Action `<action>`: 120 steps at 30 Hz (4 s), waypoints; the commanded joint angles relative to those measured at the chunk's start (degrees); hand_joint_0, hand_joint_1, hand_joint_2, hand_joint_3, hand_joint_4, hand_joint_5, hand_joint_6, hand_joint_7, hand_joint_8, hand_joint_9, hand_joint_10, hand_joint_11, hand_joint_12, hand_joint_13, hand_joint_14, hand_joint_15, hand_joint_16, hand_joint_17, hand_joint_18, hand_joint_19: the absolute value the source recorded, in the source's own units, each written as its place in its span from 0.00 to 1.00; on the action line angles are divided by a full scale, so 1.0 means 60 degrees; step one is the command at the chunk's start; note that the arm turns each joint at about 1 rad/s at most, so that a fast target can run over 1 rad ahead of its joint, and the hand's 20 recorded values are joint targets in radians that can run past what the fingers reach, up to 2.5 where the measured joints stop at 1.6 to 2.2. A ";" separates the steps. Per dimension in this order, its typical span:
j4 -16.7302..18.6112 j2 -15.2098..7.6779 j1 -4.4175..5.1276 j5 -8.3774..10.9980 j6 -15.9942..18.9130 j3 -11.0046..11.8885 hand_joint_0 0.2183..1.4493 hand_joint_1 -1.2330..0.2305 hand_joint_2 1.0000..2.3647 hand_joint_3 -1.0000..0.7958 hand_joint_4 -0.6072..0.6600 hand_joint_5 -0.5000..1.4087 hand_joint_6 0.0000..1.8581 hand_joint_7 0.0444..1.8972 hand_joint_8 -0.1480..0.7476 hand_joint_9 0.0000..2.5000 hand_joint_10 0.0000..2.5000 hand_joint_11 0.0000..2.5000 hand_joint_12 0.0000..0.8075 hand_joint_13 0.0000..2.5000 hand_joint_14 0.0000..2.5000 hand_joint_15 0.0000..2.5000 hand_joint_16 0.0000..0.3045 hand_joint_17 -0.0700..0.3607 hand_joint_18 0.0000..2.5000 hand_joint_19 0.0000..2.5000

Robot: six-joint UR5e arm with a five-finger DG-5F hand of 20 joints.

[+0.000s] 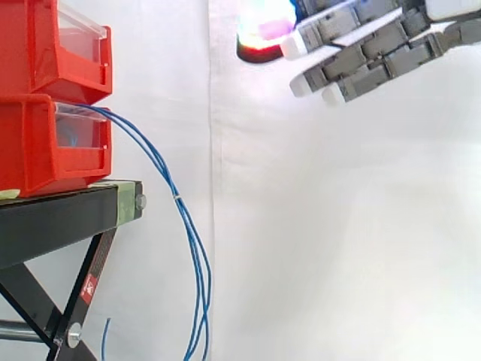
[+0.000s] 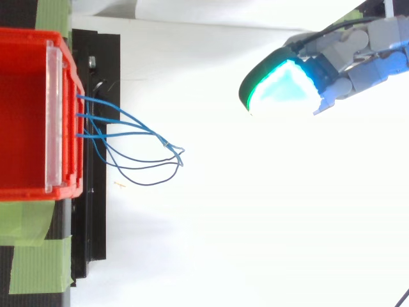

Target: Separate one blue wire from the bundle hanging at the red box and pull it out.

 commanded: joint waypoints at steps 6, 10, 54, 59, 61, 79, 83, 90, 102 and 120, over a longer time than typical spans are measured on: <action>-0.0256 0.0011 0.0052 -0.0030 -0.0803 -0.0146 0.18 0.64 0.00 0.28 0.56 0.10 0.27 0.33 0.38 0.00 0.00 0.00 0.48 0.00 0.00 0.07 0.23 0.52 0.00 0.10; -0.0256 0.0011 0.0052 0.0000 -0.0818 -0.0131 0.18 0.63 0.00 0.28 0.57 0.10 0.27 0.33 0.38 0.00 0.00 0.00 0.48 0.00 0.00 0.07 0.23 0.52 0.00 0.10; 0.6614 -0.1966 0.0813 0.3178 -0.3835 -0.3134 0.18 0.38 0.00 0.28 0.77 0.16 0.27 0.48 0.49 0.00 0.00 0.00 0.51 0.00 0.00 0.06 0.24 0.54 0.00 0.05; 0.7449 -0.1995 0.0931 0.3222 -0.3938 -0.3031 0.18 0.39 0.00 0.28 0.77 0.16 0.27 0.48 0.49 0.00 0.00 0.00 0.51 0.00 0.00 0.07 0.24 0.54 0.00 0.05; 0.7537 -0.2039 0.0989 0.3237 -0.4055 -0.2987 0.18 0.39 0.00 0.28 0.77 0.16 0.27 0.48 0.49 0.00 0.00 0.00 0.51 0.00 0.00 0.07 0.24 0.54 0.00 0.05; 0.7786 -0.3783 0.1062 0.3222 -0.4187 -0.1317 0.22 0.36 0.00 0.28 0.77 0.17 0.27 0.54 0.49 0.00 0.00 0.00 0.49 0.02 0.00 0.07 0.22 0.51 0.01 0.07; 0.7713 -0.3783 0.1092 0.3208 -0.4172 -0.1112 0.22 0.36 0.00 0.28 0.77 0.17 0.27 0.54 0.49 0.01 0.00 0.01 0.49 0.03 0.00 0.07 0.22 0.51 0.02 0.08; 0.7552 -0.3783 0.1106 0.3222 -0.4172 -0.0951 0.23 0.34 0.00 0.28 0.79 0.18 0.27 0.53 0.52 0.05 0.00 0.00 0.51 0.06 0.00 0.06 0.22 0.51 0.07 0.06; 0.7200 -0.3783 0.1121 0.3222 -0.4202 -0.0732 0.27 0.32 0.00 0.28 0.76 0.19 0.27 0.60 0.52 0.07 0.00 0.01 0.50 0.08 0.00 0.06 0.21 0.49 0.10 0.07; 0.6936 -0.3783 0.1121 0.3222 -0.4202 -0.0102 0.29 0.32 0.00 0.28 0.74 0.20 0.29 0.64 0.54 0.12 0.00 0.04 0.51 0.13 0.00 0.06 0.20 0.48 0.15 0.08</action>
